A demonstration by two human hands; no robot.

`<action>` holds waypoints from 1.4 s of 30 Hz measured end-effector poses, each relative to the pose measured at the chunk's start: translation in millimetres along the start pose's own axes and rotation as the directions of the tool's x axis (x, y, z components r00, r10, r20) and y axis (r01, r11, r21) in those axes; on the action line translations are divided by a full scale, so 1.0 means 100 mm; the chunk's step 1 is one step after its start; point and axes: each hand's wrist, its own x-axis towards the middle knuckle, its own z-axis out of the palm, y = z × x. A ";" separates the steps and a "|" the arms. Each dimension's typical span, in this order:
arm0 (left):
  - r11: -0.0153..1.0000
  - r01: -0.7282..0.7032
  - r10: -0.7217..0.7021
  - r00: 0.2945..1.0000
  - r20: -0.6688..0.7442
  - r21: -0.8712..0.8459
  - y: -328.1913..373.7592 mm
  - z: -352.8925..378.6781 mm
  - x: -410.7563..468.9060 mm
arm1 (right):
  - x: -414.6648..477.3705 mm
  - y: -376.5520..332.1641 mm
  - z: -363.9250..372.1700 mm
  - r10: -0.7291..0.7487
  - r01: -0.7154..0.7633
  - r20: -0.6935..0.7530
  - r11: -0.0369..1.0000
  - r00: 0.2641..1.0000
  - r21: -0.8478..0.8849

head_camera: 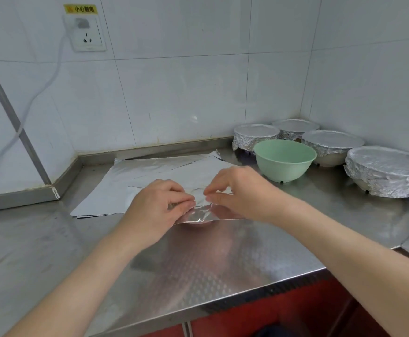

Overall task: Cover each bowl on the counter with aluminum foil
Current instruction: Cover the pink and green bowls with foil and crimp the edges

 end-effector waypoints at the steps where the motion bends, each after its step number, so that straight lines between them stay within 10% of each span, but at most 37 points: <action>1: 1.000 -0.014 0.014 1.000 -0.004 -0.001 -0.01 0.02 -0.02 | -0.01 0.01 0.05 -0.006 0.006 -0.022 1.000 1.000 0.000; 13: 0.996 -0.034 0.028 0.997 -0.067 -0.086 -0.09 0.08 -0.04 | -0.11 0.09 0.28 -0.084 0.079 -0.133 0.996 0.988 -0.040; 16: 0.994 -0.055 0.048 0.996 -0.071 -0.091 -0.16 0.10 -0.08 | -0.15 0.17 0.31 0.070 -0.099 -0.261 0.990 0.963 -0.100; 21: 0.984 -0.087 0.081 0.996 -0.048 -0.158 -0.20 0.13 -0.13 | -0.27 0.52 0.21 0.669 -0.632 -0.081 0.730 0.739 0.262; 25: 0.984 -0.117 0.107 0.991 -0.074 -0.136 -0.19 0.12 -0.13 | -0.34 0.57 0.24 0.725 -0.506 0.109 0.356 0.680 0.785; 30: 0.992 -0.085 0.077 0.993 -0.085 -0.092 -0.10 0.14 -0.12 | -0.38 0.56 0.22 0.715 -0.374 0.231 0.047 0.660 0.926; 42: 0.987 -0.078 0.064 0.993 -0.102 -0.144 -0.02 0.21 -0.09 | -0.41 0.57 0.17 0.716 -0.307 0.272 -0.085 0.643 0.948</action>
